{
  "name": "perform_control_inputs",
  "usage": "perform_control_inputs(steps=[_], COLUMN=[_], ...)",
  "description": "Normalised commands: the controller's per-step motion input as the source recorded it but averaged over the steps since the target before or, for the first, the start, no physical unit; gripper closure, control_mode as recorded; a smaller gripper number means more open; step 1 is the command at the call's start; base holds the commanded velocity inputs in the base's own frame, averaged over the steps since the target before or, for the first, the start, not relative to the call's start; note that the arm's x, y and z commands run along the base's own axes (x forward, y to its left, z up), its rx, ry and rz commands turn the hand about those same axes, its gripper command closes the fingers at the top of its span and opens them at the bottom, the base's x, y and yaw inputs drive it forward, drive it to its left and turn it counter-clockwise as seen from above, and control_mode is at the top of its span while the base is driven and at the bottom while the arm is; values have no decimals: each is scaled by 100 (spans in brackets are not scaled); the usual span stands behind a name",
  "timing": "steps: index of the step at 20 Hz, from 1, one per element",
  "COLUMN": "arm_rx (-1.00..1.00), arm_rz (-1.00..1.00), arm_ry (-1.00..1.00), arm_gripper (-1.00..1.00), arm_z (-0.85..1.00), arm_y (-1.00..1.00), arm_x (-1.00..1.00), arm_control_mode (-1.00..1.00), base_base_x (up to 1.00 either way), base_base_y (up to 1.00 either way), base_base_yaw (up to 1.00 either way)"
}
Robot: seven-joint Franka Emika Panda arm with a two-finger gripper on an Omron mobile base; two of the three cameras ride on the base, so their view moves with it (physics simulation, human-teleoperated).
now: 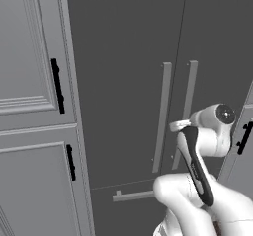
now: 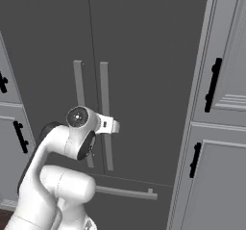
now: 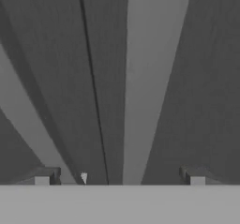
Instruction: Grab a lemon wedge from the fridge and one ice cube from the ice bowl, and put them in the glass of lemonade.
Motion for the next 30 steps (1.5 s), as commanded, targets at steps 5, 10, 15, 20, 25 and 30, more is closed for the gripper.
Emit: perform_control_inputs(steps=[5, 10, 15, 20, 25, 30], arm_rx=[0, 0, 1, 0, 0, 0], arm_rz=[0, 0, 0, 0, 0, 0], arm_ry=[-13, -8, 0, 0, 2, 4], arm_gripper=[-100, -100, -100, -100, 100, 100], arm_z=[-4, 0, 0, 0, 0, 0], arm_y=[-29, -24, -2, 0, 0, -35], arm_x=[62, 67, 78, 80, 44, -77], arm_control_mode=[-100, -100, -100, -100, -100, -100], base_base_x=[0, 0, 0, 0, 0, 0], base_base_y=[0, 0, 0, 0, 0, 0], base_base_yaw=[0, 0, 0, 0, 0, 0])
